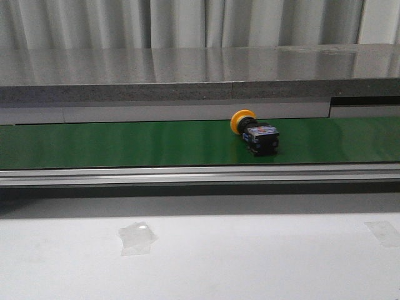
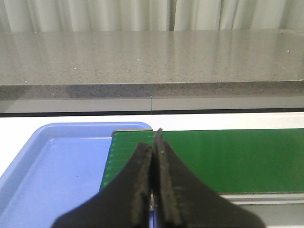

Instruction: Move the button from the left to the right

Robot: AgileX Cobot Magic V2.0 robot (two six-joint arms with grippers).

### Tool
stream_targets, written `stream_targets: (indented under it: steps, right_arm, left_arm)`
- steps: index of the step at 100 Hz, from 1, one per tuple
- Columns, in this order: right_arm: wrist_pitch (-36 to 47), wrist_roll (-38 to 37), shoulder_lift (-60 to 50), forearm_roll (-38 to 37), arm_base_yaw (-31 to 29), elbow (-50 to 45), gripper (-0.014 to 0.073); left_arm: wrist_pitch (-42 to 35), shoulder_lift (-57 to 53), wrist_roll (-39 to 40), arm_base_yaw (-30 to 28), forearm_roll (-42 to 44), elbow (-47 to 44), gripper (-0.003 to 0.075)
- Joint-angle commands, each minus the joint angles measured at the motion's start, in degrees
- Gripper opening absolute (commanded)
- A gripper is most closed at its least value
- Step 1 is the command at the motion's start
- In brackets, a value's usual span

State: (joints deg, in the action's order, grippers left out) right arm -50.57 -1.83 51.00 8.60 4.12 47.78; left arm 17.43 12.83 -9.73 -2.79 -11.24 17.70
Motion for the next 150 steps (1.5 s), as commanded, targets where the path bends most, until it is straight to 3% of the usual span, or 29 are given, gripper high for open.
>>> stream_targets:
  steps: [1, 9, 55, 102, 150]
  right_arm:
    - [3.41, 1.48, 0.34, -0.09, 0.19, 2.07, 0.0563]
    - [4.12, 3.72, 1.25, 0.33, 0.19, 2.19, 0.0648]
    - [8.44, 15.57, 17.56, 5.72, 0.19, 11.47, 0.0645]
    - [10.75, 18.06, 34.07, 5.67, 0.19, 19.78, 0.0645]
    - [13.65, 18.06, 42.61, 4.99, 0.19, 20.05, 0.0645]
  left_arm:
    - [-5.0, 0.63, -0.01, 0.21, -0.73, 1.52, -0.002]
    - [-5.0, 0.63, -0.01, 0.21, -0.73, 1.52, -0.002]
    - [-5.0, 0.63, -0.01, 0.21, -0.73, 1.52, -0.002]
    - [-5.0, 0.63, -0.01, 0.21, -0.73, 1.52, -0.002]
    - [-5.0, 0.63, -0.01, 0.21, -0.73, 1.52, -0.002]
